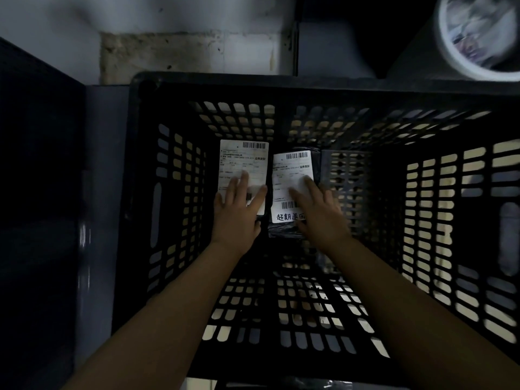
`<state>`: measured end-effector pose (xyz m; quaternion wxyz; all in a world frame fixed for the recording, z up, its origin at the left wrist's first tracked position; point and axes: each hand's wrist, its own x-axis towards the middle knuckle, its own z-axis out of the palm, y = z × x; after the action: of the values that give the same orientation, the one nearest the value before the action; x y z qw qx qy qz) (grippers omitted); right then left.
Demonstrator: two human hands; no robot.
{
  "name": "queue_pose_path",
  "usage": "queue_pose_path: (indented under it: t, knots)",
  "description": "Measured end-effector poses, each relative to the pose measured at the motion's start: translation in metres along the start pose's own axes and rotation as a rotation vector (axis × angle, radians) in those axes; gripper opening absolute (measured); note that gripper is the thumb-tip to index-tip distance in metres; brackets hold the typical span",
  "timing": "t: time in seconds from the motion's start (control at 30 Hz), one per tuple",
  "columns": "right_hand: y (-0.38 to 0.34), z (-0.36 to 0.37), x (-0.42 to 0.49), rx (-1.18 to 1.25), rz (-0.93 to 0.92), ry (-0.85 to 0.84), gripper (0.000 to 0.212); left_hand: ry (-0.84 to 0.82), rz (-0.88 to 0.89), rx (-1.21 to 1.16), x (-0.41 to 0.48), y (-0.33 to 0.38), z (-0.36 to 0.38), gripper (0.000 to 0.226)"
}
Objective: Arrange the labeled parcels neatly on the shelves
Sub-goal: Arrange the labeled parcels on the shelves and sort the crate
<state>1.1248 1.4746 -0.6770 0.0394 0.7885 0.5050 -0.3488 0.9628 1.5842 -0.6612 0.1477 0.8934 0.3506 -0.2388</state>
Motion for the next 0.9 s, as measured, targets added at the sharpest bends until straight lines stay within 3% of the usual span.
queue_pose_path:
  t: [0.2, 0.37, 0.6, 0.9]
  knots:
    - [-0.009, -0.025, -0.005, -0.011, -0.038, 0.008, 0.065, 0.054, 0.011, -0.004, -0.004, 0.005, -0.014, 0.073]
    - [-0.027, -0.077, -0.032, -0.037, -0.113, 0.117, 0.052, 0.227, 0.079, -0.134, -0.026, 0.010, -0.059, 0.055]
    - [-0.067, -0.176, -0.107, -0.073, -0.318, 0.282, 0.042, 0.513, 0.067, -0.134, -0.106, 0.031, -0.160, 0.039]
    - [-0.150, -0.250, -0.224, -0.178, -0.711, 0.388, 0.031, 0.763, -0.272, -0.118, -0.290, 0.048, -0.230, 0.028]
